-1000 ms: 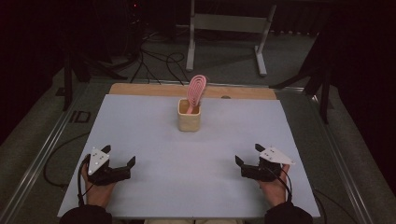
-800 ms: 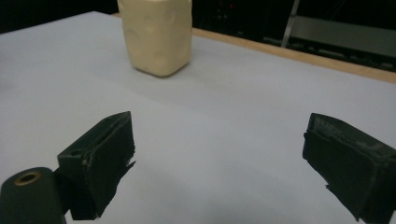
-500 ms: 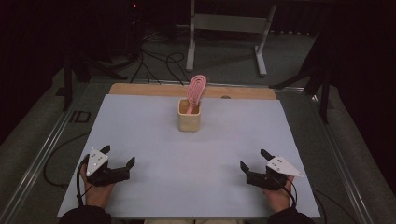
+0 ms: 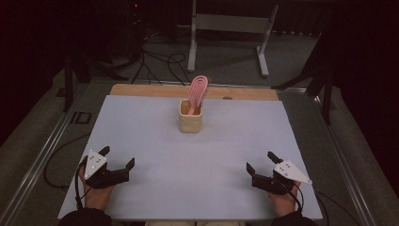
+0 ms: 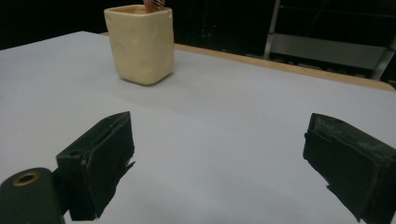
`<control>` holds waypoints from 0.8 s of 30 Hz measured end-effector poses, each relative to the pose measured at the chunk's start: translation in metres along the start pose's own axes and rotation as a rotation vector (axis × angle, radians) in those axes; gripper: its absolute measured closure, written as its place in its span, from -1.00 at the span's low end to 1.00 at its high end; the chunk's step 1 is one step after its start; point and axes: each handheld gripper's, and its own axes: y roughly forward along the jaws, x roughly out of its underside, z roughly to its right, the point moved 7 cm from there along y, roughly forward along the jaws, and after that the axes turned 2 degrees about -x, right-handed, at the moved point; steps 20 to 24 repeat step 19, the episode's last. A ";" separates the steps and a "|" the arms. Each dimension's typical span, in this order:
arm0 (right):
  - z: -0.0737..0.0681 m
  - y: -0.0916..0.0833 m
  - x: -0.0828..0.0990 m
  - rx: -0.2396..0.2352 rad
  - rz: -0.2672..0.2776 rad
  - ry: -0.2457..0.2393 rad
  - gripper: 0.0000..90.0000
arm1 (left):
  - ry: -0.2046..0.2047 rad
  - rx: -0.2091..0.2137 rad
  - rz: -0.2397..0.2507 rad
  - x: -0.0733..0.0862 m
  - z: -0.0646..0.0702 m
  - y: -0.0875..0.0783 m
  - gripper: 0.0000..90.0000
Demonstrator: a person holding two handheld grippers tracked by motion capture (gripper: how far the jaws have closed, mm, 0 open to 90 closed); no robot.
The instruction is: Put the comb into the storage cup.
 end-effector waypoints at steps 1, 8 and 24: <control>0.000 0.000 0.000 0.003 -0.006 0.002 -0.81 | 0.003 0.000 -0.001 0.000 0.000 0.000 -1.00; -0.001 0.002 0.003 0.020 -0.029 -0.014 -0.81 | 0.009 -0.010 -0.010 0.001 0.001 0.002 -1.00; 0.004 0.002 0.005 0.031 -0.043 -0.010 -0.81 | 0.014 -0.014 -0.022 0.002 0.001 0.004 -1.00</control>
